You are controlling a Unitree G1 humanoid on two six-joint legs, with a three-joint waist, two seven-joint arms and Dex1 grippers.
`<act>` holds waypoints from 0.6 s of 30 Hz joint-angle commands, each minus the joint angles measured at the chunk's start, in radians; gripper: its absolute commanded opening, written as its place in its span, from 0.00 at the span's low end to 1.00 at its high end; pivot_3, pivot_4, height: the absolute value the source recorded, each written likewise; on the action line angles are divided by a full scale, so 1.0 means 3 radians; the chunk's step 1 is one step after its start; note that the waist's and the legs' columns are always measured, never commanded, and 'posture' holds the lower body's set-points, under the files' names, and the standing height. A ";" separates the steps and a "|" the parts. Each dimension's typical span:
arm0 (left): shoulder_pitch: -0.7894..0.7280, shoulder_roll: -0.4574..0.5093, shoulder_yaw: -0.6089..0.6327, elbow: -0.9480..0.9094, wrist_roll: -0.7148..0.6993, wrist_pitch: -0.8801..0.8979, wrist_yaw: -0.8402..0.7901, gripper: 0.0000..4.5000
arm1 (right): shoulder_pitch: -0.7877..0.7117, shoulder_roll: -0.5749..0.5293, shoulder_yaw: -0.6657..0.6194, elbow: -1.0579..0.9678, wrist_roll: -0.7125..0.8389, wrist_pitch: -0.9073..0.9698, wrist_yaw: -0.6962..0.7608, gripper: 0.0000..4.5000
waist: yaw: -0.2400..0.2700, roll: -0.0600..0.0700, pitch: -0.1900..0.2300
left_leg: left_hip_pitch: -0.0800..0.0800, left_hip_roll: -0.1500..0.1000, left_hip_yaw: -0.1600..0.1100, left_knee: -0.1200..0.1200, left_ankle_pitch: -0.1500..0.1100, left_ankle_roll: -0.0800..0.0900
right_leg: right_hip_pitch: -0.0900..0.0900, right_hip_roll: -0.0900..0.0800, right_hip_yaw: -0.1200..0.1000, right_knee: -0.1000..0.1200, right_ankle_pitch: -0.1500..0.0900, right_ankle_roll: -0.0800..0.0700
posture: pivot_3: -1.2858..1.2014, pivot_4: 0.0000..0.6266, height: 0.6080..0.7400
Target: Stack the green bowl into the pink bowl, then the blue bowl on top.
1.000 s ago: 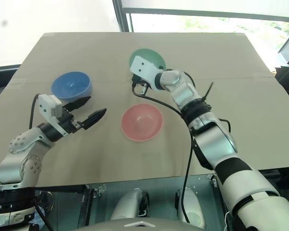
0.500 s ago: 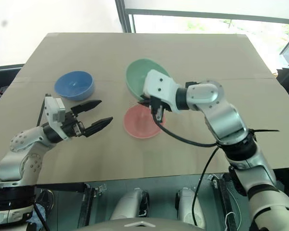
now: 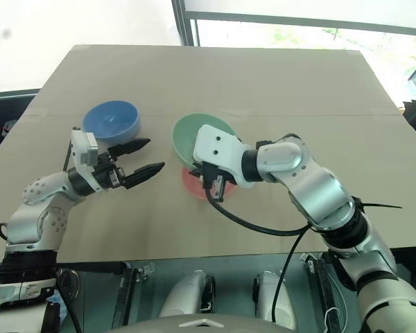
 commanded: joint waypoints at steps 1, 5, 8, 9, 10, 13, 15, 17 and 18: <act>-0.0053 0.0032 -0.0016 -0.0007 -0.0046 -0.0013 -0.0128 1.00 | -0.0012 -0.0014 -0.0060 -0.0187 0.0129 0.0115 -0.0081 0.09 | -0.0001 0.0000 0.0000 | 0.0002 0.0000 0.0000 0.0000 0.0000 0.0000 | 0.0000 0.0000 0.0000 0.0000 0.0000 0.0000 | 0.52 0.24 1.00; -0.0163 0.0053 -0.0059 0.0095 -0.0003 -0.0022 -0.0222 1.00 | 0.0003 -0.0031 -0.0086 -0.0233 0.0224 0.0201 -0.0150 0.37 | 0.0000 -0.0001 0.0000 | 0.0004 0.0000 0.0000 0.0000 0.0000 -0.0001 | 0.0001 0.0001 0.0001 0.0000 0.0000 0.0000 | 0.52 0.24 1.00; -0.0242 0.0066 -0.0074 0.0162 0.0005 -0.0016 -0.0261 1.00 | 0.0008 -0.0036 -0.0101 -0.0257 0.0289 0.0263 -0.0213 0.62 | 0.0001 -0.0001 -0.0001 | 0.0003 -0.0001 0.0001 0.0001 0.0000 0.0000 | 0.0001 0.0001 0.0001 0.0001 0.0000 0.0000 | 0.52 0.24 1.00; -0.0257 0.0069 -0.0077 0.0176 0.0002 -0.0011 -0.0270 1.00 | 0.0013 -0.0043 -0.0104 -0.0271 0.0311 0.0285 -0.0232 0.71 | 0.0000 -0.0001 -0.0001 | 0.0003 -0.0001 0.0001 0.0001 0.0000 0.0000 | 0.0001 0.0001 0.0001 0.0001 0.0000 0.0000 | 0.52 0.24 1.00; -0.0268 0.0073 -0.0082 0.0185 0.0000 -0.0006 -0.0280 1.00 | 0.0021 -0.0052 -0.0111 -0.0284 0.0330 0.0301 -0.0251 0.77 | -0.0001 -0.0001 -0.0001 | 0.0003 0.0000 0.0001 0.0001 0.0000 0.0000 | 0.0001 0.0001 0.0001 0.0001 0.0000 0.0000 | 0.52 0.24 1.00; -0.0279 0.0098 -0.0095 0.0194 0.0022 -0.0017 -0.0313 1.00 | 0.0100 -0.0023 -0.0359 -0.0314 0.0458 0.0421 -0.0351 0.93 | 0.0001 -0.0001 -0.0001 | 0.0003 0.0000 0.0001 -0.0001 0.0000 0.0000 | 0.0001 0.0001 0.0001 0.0002 0.0000 0.0000 | 0.52 0.24 1.00; -0.0303 0.0112 -0.0076 0.0213 0.0064 -0.0043 -0.0280 1.00 | 0.0197 0.0088 -0.0759 -0.0329 0.0649 0.0489 -0.0419 0.93 | 0.0002 -0.0002 -0.0001 | 0.0001 0.0000 0.0000 -0.0001 0.0000 0.0000 | 0.0001 0.0001 0.0000 0.0002 0.0000 0.0000 | 0.52 0.24 1.00; -0.0354 0.0116 -0.0035 0.0264 0.0152 -0.0099 -0.0160 1.00 | 0.0332 0.0113 -0.1121 -0.0356 0.0811 0.0426 -0.0432 0.93 | 0.0008 -0.0002 -0.0001 | 0.0000 0.0000 -0.0001 0.0000 0.0000 0.0000 | 0.0002 0.0001 0.0000 0.0002 0.0000 0.0000 | 0.52 0.24 1.00; -0.0380 0.0118 -0.0020 0.0296 0.0200 -0.0109 -0.0086 1.00 | 0.0395 0.0093 -0.1267 -0.0376 0.0898 0.0395 -0.0401 0.93 | 0.0018 -0.0003 -0.0002 | 0.0000 0.0000 -0.0001 0.0000 0.0000 0.0000 | 0.0002 0.0001 0.0000 0.0002 0.0000 0.0000 | 0.52 0.24 1.00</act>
